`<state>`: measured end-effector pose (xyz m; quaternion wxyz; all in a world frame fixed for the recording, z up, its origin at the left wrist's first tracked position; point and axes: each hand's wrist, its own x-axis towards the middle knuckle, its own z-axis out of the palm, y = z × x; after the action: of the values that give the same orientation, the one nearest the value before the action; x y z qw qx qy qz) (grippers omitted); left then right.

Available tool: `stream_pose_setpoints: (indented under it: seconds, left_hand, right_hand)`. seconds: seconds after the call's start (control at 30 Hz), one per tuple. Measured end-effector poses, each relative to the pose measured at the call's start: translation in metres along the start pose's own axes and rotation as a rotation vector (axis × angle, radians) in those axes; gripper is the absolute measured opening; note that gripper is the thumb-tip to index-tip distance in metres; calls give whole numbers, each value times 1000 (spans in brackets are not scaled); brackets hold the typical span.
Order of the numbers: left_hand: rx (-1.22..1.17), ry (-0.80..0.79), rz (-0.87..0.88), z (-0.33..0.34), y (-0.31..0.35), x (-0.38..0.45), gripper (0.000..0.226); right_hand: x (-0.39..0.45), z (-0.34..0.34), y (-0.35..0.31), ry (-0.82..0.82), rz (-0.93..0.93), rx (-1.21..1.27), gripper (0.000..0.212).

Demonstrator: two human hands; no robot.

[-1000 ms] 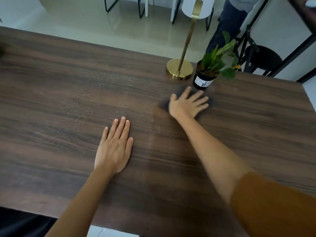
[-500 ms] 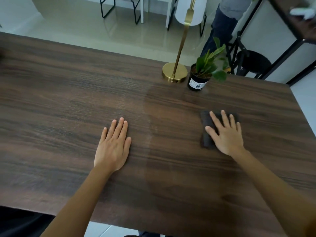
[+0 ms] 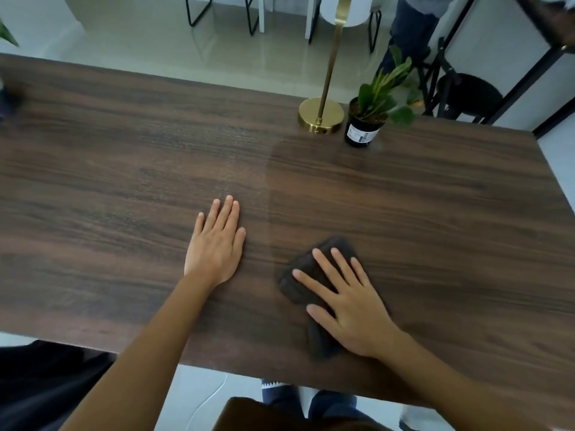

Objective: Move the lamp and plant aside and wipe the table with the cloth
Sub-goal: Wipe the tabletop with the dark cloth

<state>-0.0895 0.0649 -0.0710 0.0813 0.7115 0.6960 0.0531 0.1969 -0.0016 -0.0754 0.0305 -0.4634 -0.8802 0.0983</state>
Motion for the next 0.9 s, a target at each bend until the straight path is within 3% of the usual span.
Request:
stream_pose_setpoints:
  seconds: [0.07,0.13,0.27,0.33,0.43,0.53,0.6,0.67,0.77,0.9]
  left_hand:
    - [-9,-5,-5,0,1,1,59]
    - [-31,-12,-11,0,3,-1,58]
    - [-190,66,0,4,12,-31,51]
    - [-316,191,-20,4,13,-46,45]
    - [-580,328,-177,-9,13,-46,38]
    - [-634,312,-194,-17,18,-41,37]
    - [-608,253,-201,-17,20,-41,37]
    - [-580,200,-232,-17,26,-40,40]
    - [-476,155,-142,-10,64,-44,46]
    - [-313,108,19,10,143,-62,54]
  right_hand:
    - [-29,-12,40,-26,26,-20,56]
    - [-17,-27,77,-51,192,-30,60]
    - [94,-46,105,-5,693,18,72]
    - [143,-48,88,-63,786,64,72]
    - [140,-24,15,-70,547,38,67]
    - [64,5,-66,46,209,29,63]
    - [13,14,-81,69,54,34,59]
    - [-38,13,-57,78,47,20,56]
    - [-130,-1,14,120,293,-2,56]
    - [-213,-35,137,46,844,-54,71]
